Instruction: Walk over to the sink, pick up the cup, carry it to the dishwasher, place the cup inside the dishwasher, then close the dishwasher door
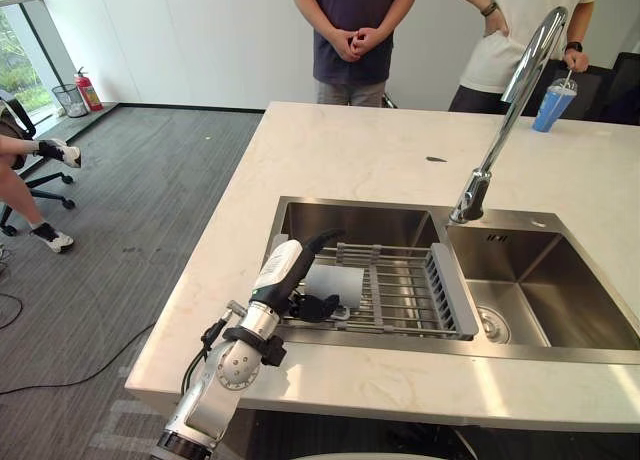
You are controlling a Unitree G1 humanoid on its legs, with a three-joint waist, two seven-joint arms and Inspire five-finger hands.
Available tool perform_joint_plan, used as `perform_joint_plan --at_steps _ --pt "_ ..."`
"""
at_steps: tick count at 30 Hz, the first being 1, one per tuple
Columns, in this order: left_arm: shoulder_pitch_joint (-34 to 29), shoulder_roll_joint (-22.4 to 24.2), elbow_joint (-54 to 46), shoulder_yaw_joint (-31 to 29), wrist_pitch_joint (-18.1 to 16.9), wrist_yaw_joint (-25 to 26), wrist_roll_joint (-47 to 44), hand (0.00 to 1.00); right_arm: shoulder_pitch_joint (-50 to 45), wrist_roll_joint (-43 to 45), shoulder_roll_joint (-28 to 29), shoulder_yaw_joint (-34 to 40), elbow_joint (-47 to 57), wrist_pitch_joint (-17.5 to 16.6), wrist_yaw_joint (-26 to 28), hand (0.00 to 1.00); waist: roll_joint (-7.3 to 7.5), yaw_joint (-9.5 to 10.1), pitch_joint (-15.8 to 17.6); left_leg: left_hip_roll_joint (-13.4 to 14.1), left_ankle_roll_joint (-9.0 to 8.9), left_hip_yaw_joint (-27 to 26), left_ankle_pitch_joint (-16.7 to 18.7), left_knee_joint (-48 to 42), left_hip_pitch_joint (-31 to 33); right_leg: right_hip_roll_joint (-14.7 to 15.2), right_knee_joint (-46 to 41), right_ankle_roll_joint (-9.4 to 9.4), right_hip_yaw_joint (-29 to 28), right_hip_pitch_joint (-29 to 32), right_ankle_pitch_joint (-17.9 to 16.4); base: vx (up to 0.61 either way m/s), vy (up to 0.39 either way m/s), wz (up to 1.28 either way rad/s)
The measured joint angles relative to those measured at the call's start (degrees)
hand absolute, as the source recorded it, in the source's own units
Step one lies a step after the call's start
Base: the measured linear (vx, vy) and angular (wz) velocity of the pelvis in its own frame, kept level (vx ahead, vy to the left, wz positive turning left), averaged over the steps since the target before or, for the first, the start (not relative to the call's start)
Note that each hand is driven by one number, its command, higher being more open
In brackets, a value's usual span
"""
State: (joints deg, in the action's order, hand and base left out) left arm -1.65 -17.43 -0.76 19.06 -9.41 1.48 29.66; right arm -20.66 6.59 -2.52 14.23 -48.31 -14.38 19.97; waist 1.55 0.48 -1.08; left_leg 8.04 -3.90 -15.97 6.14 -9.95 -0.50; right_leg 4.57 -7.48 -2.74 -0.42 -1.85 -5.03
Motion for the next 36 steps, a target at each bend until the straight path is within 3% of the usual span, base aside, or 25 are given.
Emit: perform_joint_plan --at_steps 3,14,15,24,36 --pt "0.92 -0.01 4.46 1.02 2.69 1.03 2.04 0.90 0.29 0.00 0.03 -0.11 0.00 0.60 0.06 0.90 -0.02 -0.68 0.01 -0.08 -0.05 -0.69 -0.39 0.96 -0.77 -0.01 0.43 -0.32 -0.60 -0.02 0.27 0.00 0.009 -0.11" --pt "6.96 -0.71 10.45 5.27 6.44 3.26 9.91 0.90 0.37 0.00 -0.01 -0.13 -0.05 1.25 0.20 0.90 0.15 -1.68 0.31 -0.46 -0.07 -1.96 -0.54 2.46 -2.38 0.18 1.01 -0.40 -1.55 -0.31 0.31 0.00 0.003 -0.05" --pt "7.05 -0.62 10.47 5.48 6.60 3.25 10.03 0.30 0.38 0.00 -0.02 -0.12 -0.08 1.27 0.20 0.90 0.15 -1.68 0.35 -0.52 -0.07 -2.01 -0.57 2.60 -2.50 0.21 1.06 -0.41 -1.61 -0.36 0.32 0.00 0.000 0.00" --pt "10.60 -0.13 13.87 7.31 7.94 2.39 9.77 0.30 0.68 -0.02 0.02 -0.08 -0.10 1.28 1.20 0.90 0.14 -1.67 1.04 -1.14 0.07 -2.79 -1.33 4.08 -3.61 0.57 2.12 -0.97 -2.27 -0.83 0.79 -0.02 0.003 -0.03" --pt "10.75 -2.24 12.31 7.22 5.73 3.23 -4.36 0.30 1.13 0.02 0.46 0.58 0.30 1.22 1.18 0.90 -0.31 -2.21 1.77 -2.06 0.13 -1.81 -2.44 6.08 -2.98 0.91 3.40 -0.92 -1.28 -0.78 1.70 0.00 -0.002 0.04"
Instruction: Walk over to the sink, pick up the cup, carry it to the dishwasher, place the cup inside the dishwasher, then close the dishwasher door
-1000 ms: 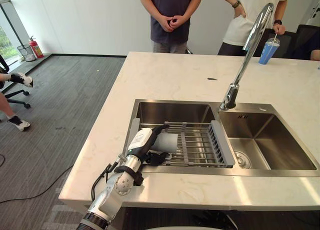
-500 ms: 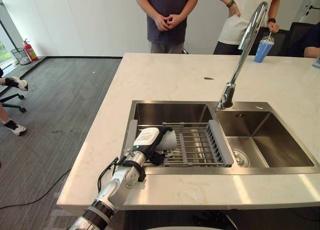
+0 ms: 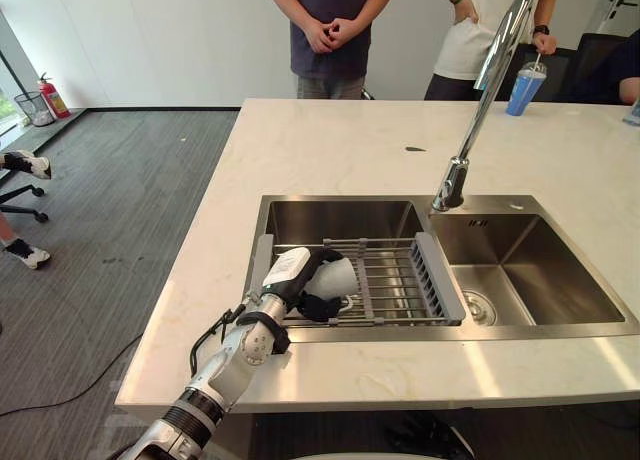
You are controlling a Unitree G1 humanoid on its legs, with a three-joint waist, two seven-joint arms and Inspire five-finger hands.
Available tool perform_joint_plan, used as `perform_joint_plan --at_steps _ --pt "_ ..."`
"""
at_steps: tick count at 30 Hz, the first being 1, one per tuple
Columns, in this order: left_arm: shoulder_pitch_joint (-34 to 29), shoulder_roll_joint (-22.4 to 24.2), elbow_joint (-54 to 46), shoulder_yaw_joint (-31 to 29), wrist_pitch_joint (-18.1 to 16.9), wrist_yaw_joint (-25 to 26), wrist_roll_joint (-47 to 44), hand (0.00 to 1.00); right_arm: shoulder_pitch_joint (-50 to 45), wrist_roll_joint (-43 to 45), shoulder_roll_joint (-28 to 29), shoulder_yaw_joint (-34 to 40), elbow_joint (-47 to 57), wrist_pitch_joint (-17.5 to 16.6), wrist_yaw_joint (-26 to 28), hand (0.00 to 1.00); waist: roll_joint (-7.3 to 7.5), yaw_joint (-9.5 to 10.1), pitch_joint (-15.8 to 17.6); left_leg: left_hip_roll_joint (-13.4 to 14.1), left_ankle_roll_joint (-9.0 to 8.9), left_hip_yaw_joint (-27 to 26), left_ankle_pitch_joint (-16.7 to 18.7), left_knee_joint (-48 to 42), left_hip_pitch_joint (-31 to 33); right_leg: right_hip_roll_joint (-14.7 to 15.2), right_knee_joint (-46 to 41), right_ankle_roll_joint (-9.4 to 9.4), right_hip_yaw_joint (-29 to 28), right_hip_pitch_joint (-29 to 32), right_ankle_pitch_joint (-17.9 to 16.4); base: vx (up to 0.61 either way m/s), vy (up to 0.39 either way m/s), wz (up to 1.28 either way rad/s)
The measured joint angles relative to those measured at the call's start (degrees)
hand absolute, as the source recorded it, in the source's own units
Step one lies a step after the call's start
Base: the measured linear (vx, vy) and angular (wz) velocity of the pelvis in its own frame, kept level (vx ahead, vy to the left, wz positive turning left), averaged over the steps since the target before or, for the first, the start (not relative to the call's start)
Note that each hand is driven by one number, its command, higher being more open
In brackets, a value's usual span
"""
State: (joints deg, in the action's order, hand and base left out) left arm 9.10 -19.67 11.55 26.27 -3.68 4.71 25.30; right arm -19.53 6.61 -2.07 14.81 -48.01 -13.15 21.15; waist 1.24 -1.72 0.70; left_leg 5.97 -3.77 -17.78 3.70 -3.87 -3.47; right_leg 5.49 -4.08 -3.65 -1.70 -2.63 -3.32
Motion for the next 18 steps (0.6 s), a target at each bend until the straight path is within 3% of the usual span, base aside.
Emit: perform_joint_plan --at_steps 6,10,14,18 --pt "-0.74 1.85 -10.19 -3.36 -1.37 0.16 -8.78 0.30 0.01 0.10 1.09 0.22 1.49 -0.56 -1.14 0.90 0.24 0.24 0.19 0.23 0.33 0.54 0.74 -1.53 1.10 -0.04 0.06 -0.10 0.21 0.04 0.07 0.06 0.002 0.04" --pt "-1.72 4.48 -17.79 -7.38 -7.27 -0.10 -20.01 0.30 0.47 0.51 1.54 0.66 1.60 -1.17 -1.71 0.90 0.23 0.56 0.17 1.01 0.14 0.91 2.23 -3.50 1.56 -0.38 -0.09 -0.10 0.17 -0.49 0.08 0.01 0.002 0.03" --pt "-6.27 7.28 -22.64 -12.97 -12.57 -4.61 -35.00 0.30 0.51 1.23 1.89 0.68 1.59 -1.71 -2.60 0.90 0.18 0.78 0.10 1.62 -0.07 1.21 2.91 -4.44 1.97 -0.68 -0.09 -0.10 0.22 -0.62 0.07 0.00 0.000 0.00" --pt "-10.64 9.35 -23.47 -17.61 -14.50 -8.85 -45.06 0.30 0.30 1.24 2.33 0.68 1.59 -1.81 -3.44 0.90 0.20 1.01 0.01 1.99 -0.04 1.44 3.51 -5.30 2.55 -0.90 -0.05 -0.10 0.36 -0.51 0.06 -0.03 -0.016 0.01"
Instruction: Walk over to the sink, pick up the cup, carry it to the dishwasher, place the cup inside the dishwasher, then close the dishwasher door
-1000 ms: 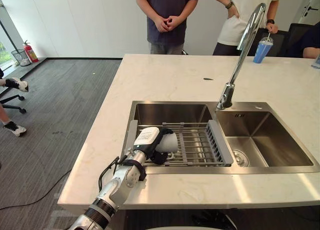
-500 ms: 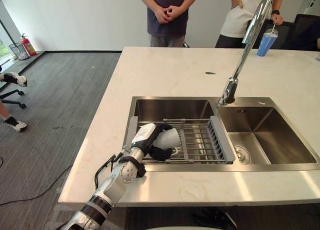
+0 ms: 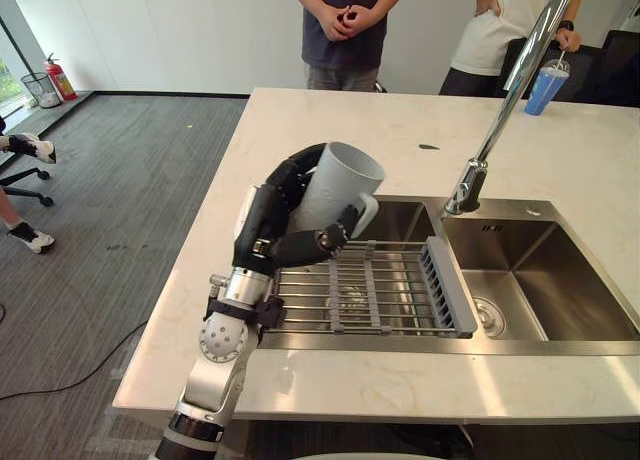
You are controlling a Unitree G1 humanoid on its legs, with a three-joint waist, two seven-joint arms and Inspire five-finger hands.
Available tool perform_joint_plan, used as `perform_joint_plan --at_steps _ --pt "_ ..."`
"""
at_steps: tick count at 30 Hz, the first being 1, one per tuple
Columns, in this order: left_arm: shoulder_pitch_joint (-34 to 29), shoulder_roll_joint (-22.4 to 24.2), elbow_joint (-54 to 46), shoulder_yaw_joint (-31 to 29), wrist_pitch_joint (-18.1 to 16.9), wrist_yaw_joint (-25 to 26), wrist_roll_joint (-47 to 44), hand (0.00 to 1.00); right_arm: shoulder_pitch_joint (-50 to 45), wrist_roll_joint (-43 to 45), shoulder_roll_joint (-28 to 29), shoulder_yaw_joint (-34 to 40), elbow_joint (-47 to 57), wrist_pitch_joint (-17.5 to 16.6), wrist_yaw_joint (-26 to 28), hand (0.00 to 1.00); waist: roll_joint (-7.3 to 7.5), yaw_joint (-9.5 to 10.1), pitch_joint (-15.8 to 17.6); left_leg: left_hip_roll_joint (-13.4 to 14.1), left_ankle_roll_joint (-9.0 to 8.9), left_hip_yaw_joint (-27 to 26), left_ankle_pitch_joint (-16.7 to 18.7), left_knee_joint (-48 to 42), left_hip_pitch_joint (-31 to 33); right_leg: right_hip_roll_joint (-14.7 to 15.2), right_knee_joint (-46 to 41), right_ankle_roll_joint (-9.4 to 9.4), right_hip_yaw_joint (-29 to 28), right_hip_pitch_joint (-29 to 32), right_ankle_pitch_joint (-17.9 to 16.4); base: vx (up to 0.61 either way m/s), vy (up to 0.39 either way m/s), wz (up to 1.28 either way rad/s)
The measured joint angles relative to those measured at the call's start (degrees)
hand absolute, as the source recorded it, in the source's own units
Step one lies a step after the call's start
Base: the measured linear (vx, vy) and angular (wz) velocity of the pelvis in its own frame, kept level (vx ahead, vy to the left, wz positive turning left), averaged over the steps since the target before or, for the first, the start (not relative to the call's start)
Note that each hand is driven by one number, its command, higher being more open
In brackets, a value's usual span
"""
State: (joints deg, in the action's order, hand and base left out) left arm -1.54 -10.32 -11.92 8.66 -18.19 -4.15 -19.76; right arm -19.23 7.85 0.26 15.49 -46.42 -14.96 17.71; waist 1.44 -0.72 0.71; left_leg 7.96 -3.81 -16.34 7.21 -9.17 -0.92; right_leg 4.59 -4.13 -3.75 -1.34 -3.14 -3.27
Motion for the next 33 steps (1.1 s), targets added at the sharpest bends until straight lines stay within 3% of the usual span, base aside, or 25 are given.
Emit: perform_joint_plan --at_steps 4,13,15,18,20,22,24,25,26,28,31,32,33 --pt "-4.49 1.81 -1.39 -3.02 -0.82 -3.91 -7.46 0.30 -0.54 -0.01 0.22 -0.05 0.04 -0.48 -0.34 0.90 0.04 0.19 -0.05 0.62 -0.05 0.30 0.56 -2.53 1.57 -0.27 0.11 0.04 0.18 0.39 -0.04 -0.04 -0.015 0.00" --pt "-8.54 4.67 -9.78 -6.14 -4.49 -9.59 -8.88 0.30 -1.47 -0.06 0.85 -0.02 5.18 -1.96 -1.78 0.90 0.40 1.40 -0.62 1.41 0.77 -0.31 3.48 -7.78 3.75 -0.53 -0.76 -0.50 0.22 1.63 0.31 -0.02 0.011 -0.06" --pt "-8.55 4.77 -11.27 -7.61 -4.66 -9.42 -8.73 0.30 -0.63 -0.30 1.03 -0.07 5.85 -1.85 -1.96 0.90 0.38 1.80 -0.59 1.65 1.16 -1.90 3.61 -7.34 3.47 -0.25 -3.53 -0.88 4.92 3.89 0.58 -0.06 0.004 -0.47" --pt "-8.52 5.11 -11.44 -8.29 -4.71 -7.54 -8.28 0.30 -0.35 -0.36 0.87 -0.15 7.79 -1.86 -2.19 0.90 0.23 2.64 -0.55 0.88 2.53 -5.05 2.46 -4.26 1.52 1.11 -9.35 -1.34 9.92 7.34 0.77 -0.08 0.027 -0.44" --pt "-8.53 5.91 -10.62 -8.34 -5.15 -6.36 -7.76 0.30 0.45 -0.73 0.77 -0.75 7.68 -1.53 -3.54 0.90 0.15 2.81 -0.19 0.10 3.21 -6.05 1.58 -3.77 1.37 3.65 -26.65 -1.60 11.04 11.09 -5.75 -0.07 0.011 -0.08" --pt "-9.88 6.67 -10.08 -8.60 -6.32 -5.08 -7.51 0.30 0.56 -0.55 0.36 -0.75 7.44 -1.58 -4.90 0.90 0.61 3.39 -0.38 -0.88 2.94 -6.02 1.18 -4.59 1.64 4.92 -31.90 -1.50 10.93 10.38 -7.41 -0.01 -0.031 -0.02" --pt "-10.25 7.47 -9.35 -8.35 -7.16 -4.33 -7.25 0.30 0.87 -0.41 -0.94 -1.08 7.38 -1.73 -5.51 0.90 0.39 5.15 -0.78 -1.11 3.21 -6.11 0.48 -4.77 3.63 3.55 -26.04 -1.64 11.49 10.44 -6.99 -0.01 -0.030 -0.19" --pt "-9.80 7.14 -9.31 -7.93 -7.37 -4.47 -7.17 0.30 1.42 -0.45 -1.53 -1.18 7.38 -1.97 -5.55 0.90 -0.41 6.16 -1.24 -1.02 3.10 -6.13 -0.48 -4.08 4.97 2.39 -18.99 -1.51 10.96 8.12 -6.90 -0.05 -0.022 -0.09" --pt "-9.54 6.84 -9.22 -7.86 -7.46 -4.49 -7.15 0.30 1.87 -0.46 -1.61 -1.14 7.38 -2.00 -5.59 0.90 -0.36 6.20 -1.15 -1.01 3.20 -6.13 -0.79 -4.20 5.67 1.96 -15.10 -1.12 10.78 6.78 -6.64 -0.09 -0.053 -0.01" --pt "-8.39 6.24 -6.92 -7.88 -7.76 -4.43 -7.15 0.30 3.53 -0.37 -1.31 -1.19 7.04 -2.13 -5.96 0.90 -0.44 6.17 -0.45 -0.50 3.29 -5.55 -0.82 -6.25 7.22 1.00 -4.01 1.22 10.87 1.77 -4.29 -0.12 -0.064 0.05" --pt "-8.20 5.60 -6.33 -7.92 -7.54 -3.88 -7.12 0.30 6.10 -0.24 -1.56 -2.41 6.14 -1.99 -6.24 0.90 -2.08 6.13 1.11 2.50 2.93 -4.19 -0.21 -11.33 9.63 -0.85 -3.61 2.34 10.89 1.67 -2.14 -0.24 -0.022 -0.01" --pt "-8.30 5.65 -6.34 -7.90 -7.54 -3.74 -7.12 0.30 6.52 -0.28 -1.67 -2.58 6.12 -1.85 -6.14 0.90 -2.29 6.15 1.27 2.70 3.02 -3.74 -0.77 -11.21 10.28 -0.97 -5.16 2.71 11.05 2.82 -2.32 -0.35 0.003 0.08" --pt "-8.44 5.67 -6.49 -7.87 -7.54 -3.72 -7.10 0.30 6.54 -0.27 -1.65 -2.53 6.11 -1.80 -6.20 0.90 -1.60 5.92 1.34 1.79 2.48 -3.86 -0.74 -9.67 10.16 0.21 -6.23 3.39 11.41 4.22 -2.88 -0.27 0.017 0.15"
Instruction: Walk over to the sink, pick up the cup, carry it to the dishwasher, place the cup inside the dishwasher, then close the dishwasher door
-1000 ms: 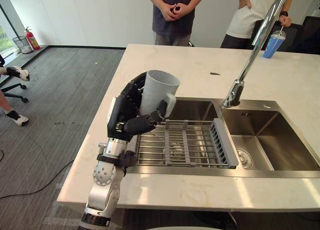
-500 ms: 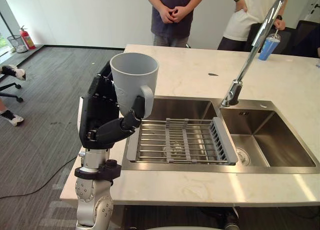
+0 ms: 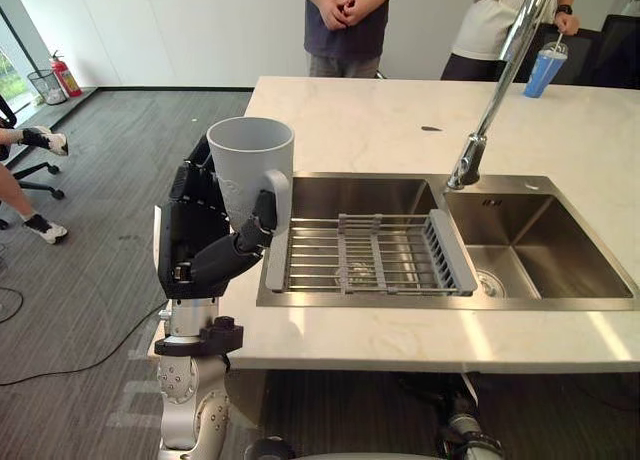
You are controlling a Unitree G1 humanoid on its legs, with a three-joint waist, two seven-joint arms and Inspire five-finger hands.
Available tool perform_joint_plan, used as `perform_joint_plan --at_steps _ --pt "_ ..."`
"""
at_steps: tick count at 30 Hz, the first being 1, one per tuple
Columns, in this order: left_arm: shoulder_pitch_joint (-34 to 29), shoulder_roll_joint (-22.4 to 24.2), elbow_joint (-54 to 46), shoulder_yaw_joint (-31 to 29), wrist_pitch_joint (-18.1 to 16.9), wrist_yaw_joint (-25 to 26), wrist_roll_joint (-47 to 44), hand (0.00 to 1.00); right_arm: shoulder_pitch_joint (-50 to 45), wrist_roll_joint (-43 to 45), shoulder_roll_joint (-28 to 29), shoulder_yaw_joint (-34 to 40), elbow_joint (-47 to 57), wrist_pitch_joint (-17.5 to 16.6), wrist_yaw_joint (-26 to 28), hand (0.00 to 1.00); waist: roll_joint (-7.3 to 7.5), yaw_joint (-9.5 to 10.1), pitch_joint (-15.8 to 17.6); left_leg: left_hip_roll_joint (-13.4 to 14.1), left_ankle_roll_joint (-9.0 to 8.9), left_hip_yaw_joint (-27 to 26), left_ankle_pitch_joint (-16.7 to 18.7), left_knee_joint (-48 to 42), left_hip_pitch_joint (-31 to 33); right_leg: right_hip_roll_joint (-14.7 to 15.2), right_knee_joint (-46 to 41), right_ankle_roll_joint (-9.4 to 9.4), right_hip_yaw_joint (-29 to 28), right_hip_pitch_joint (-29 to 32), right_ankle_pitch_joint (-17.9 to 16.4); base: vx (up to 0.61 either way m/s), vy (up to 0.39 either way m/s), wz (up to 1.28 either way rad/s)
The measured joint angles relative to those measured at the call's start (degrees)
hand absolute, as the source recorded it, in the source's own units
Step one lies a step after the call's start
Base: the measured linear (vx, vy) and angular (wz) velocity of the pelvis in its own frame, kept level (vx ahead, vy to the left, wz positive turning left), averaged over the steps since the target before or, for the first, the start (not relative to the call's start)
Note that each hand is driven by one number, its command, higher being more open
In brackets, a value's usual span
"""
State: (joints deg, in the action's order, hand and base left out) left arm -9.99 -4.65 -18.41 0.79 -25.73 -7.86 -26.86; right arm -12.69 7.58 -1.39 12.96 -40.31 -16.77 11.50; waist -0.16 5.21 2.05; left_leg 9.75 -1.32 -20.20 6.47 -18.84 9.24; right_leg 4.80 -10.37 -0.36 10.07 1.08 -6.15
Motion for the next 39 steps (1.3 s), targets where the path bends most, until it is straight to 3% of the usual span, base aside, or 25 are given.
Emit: perform_joint_plan --at_steps 1,2,4,6,7,8,10,12,16,21,23,27,30,31,32,34,35,36,37,39 --pt "-0.05 0.06 -0.29 0.17 0.00 0.04 0.00 0.30 -0.01 -0.02 0.06 -0.02 -0.02 0.00 -0.02 0.90 0.78 0.03 0.41 -0.11 1.57 -0.14 0.66 -2.11 0.42 0.63 -0.15 0.34 0.34 0.38 -0.17 -0.27 0.034 0.21" --pt "-0.27 0.03 -1.05 0.86 0.00 -0.06 0.00 0.30 -0.62 0.03 -0.07 0.03 -0.05 0.07 -0.24 0.90 0.84 -0.03 0.58 0.51 3.68 -0.23 3.42 -9.71 1.08 1.81 -0.35 0.06 1.19 0.25 0.37 -0.22 0.060 0.27" --pt "-0.55 0.28 -3.44 1.25 -0.28 -1.98 0.02 0.30 -2.37 0.15 -0.34 0.01 0.07 0.09 -0.50 0.90 0.60 -1.46 0.28 2.70 1.92 -0.04 6.55 -15.77 -1.62 3.34 -0.48 -0.73 3.39 -0.21 1.15 -0.19 0.147 0.63" --pt "-0.52 0.88 -4.63 2.75 -1.26 -3.83 -0.04 0.30 -4.25 0.17 -0.29 0.07 0.34 0.04 -0.67 0.90 -0.46 -2.72 -0.73 4.31 -0.90 1.86 8.36 -12.36 -5.36 3.97 -1.03 -2.08 5.66 0.77 1.75 -0.11 0.249 0.70" --pt "-0.51 1.21 -4.58 3.69 -1.69 -4.50 -0.08 0.30 -4.71 0.13 -0.46 0.27 0.05 0.02 -0.68 0.90 -1.79 -2.79 -1.55 2.83 -2.91 3.54 10.67 -4.80 -7.01 4.24 -2.44 -2.97 6.29 2.83 1.93 -0.09 0.313 0.30" --pt "-0.94 0.64 -3.34 3.55 -2.00 -4.72 -0.12 0.30 -4.57 0.09 0.90 0.21 -1.34 0.25 -0.69 0.90 -0.33 -2.75 -1.64 0.95 -2.47 3.20 9.58 -3.71 -6.76 5.84 -2.93 -3.54 5.91 3.48 2.46 -0.09 0.326 0.32" --pt "-1.50 0.29 1.16 3.00 -1.71 -4.22 -0.27 0.30 -6.61 0.02 3.53 0.03 -2.21 0.15 -0.15 0.90 1.13 -3.34 -2.06 -3.06 -0.59 4.97 7.67 -0.84 -7.25 8.15 -1.07 -4.39 6.46 2.04 3.55 -0.05 0.187 0.46" --pt "-1.81 0.48 3.03 3.48 -1.21 -3.60 -0.23 0.30 -6.66 0.02 3.55 0.04 -3.82 0.08 -0.06 0.90 1.16 -3.63 -2.05 -4.51 0.15 6.11 7.28 -0.14 -7.20 8.97 -0.06 -4.07 7.15 0.60 4.17 -0.05 0.109 0.47" --pt "-1.94 -0.88 3.11 4.64 -1.06 -2.31 -0.21 0.30 -6.20 0.01 3.29 0.13 -4.46 -0.71 0.77 0.90 1.71 -3.04 -2.31 -5.05 0.41 7.44 7.10 0.04 -7.04 9.15 0.86 -4.53 8.05 -0.50 5.03 -0.02 0.028 0.20" --pt "-1.92 -1.05 3.10 7.03 -0.01 -0.63 -0.15 0.30 -5.65 0.00 2.26 0.10 -4.43 -2.23 0.90 0.90 1.55 -3.97 -2.22 -5.21 0.23 11.40 6.77 -0.05 -6.73 8.62 0.11 -4.45 6.74 -2.16 4.95 0.01 -0.019 0.40" --pt "-1.92 -0.96 3.10 7.59 0.34 -0.22 -0.07 0.30 -5.74 0.01 2.25 -0.05 -4.42 -2.34 0.79 0.90 1.85 -4.31 -2.43 -6.03 0.24 13.90 6.22 0.09 -6.31 8.57 -0.61 -3.43 4.13 -2.62 3.49 0.01 0.004 0.64" --pt "-2.16 -1.17 3.19 6.10 0.72 3.17 0.04 0.30 -5.46 -0.50 2.12 -2.75 -4.36 -2.34 1.54 0.90 2.01 -3.50 -2.47 -7.07 -0.53 17.43 5.26 0.26 -5.07 8.27 0.14 -3.51 2.45 -4.12 -0.15 0.01 -0.074 0.54" --pt "-3.25 -1.08 3.03 4.38 1.57 4.29 0.08 0.30 -4.68 -1.06 1.88 -4.47 -4.37 -2.25 2.10 0.90 1.78 -2.98 -2.53 -7.07 -1.58 20.51 3.61 1.61 -3.72 7.45 0.30 -3.85 3.77 -4.37 -1.26 -0.01 -0.121 0.57" --pt "-4.29 -0.94 2.46 3.80 1.94 4.27 0.05 0.30 -4.09 -1.06 1.70 -4.83 -4.37 -2.12 2.13 0.90 1.97 -2.82 -2.47 -6.82 -1.13 21.03 3.32 2.62 -2.99 7.51 0.34 -4.02 5.79 -4.47 -1.28 -0.02 -0.094 0.67" --pt "-4.86 -0.96 2.07 3.48 2.09 4.03 0.05 0.30 -3.66 -1.05 1.84 -4.79 -4.36 -1.94 2.07 0.90 2.10 -2.72 -2.38 -6.19 -0.40 19.78 3.63 3.08 -2.69 7.78 0.37 -4.36 6.91 -4.59 -1.07 -0.01 -0.094 0.87" --pt "-5.90 -0.90 1.85 2.76 2.83 2.15 -0.18 0.30 -3.23 -0.91 1.44 -4.45 -3.74 -1.41 1.07 0.90 2.46 -2.77 -2.15 -0.91 1.47 7.97 2.90 4.21 -2.25 8.49 0.16 -5.05 10.84 -5.90 -0.57 0.02 -0.044 1.25" --pt "-6.02 -0.80 1.85 2.77 2.99 1.30 -0.21 0.30 -3.23 -0.86 0.93 -4.41 -3.74 -1.26 0.70 0.90 2.45 -2.80 -2.16 0.17 2.28 5.08 2.43 3.96 -1.98 8.77 -0.04 -5.05 11.80 -6.33 -0.57 0.04 0.031 1.55" --pt "-6.24 -0.64 1.84 3.01 2.98 -0.36 -0.26 0.30 -3.24 -0.85 -0.28 -4.31 -3.74 -0.78 0.10 0.90 2.36 -2.80 -2.19 2.29 4.69 -0.03 0.74 2.49 -1.08 9.02 -0.99 -5.05 13.33 -6.99 -0.57 0.05 0.100 1.64" --pt "-6.28 -0.48 1.85 3.19 2.98 -2.03 -0.27 0.30 -3.34 -0.81 -1.34 -4.01 -3.76 -0.21 -0.45 0.90 1.58 -2.89 -2.63 2.94 4.05 -3.53 -2.39 0.32 0.23 9.75 -2.40 -5.03 14.43 -7.70 -0.58 0.06 0.121 1.68" --pt "-6.45 0.28 1.83 3.51 2.36 -3.82 -0.89 0.30 -3.49 -0.76 -2.04 -2.02 -3.83 0.03 -0.57 0.90 1.07 -3.05 -2.46 1.79 2.95 -4.61 -3.37 1.84 -0.09 11.28 -8.45 -4.35 14.97 -6.48 -1.98 0.04 0.163 1.53"
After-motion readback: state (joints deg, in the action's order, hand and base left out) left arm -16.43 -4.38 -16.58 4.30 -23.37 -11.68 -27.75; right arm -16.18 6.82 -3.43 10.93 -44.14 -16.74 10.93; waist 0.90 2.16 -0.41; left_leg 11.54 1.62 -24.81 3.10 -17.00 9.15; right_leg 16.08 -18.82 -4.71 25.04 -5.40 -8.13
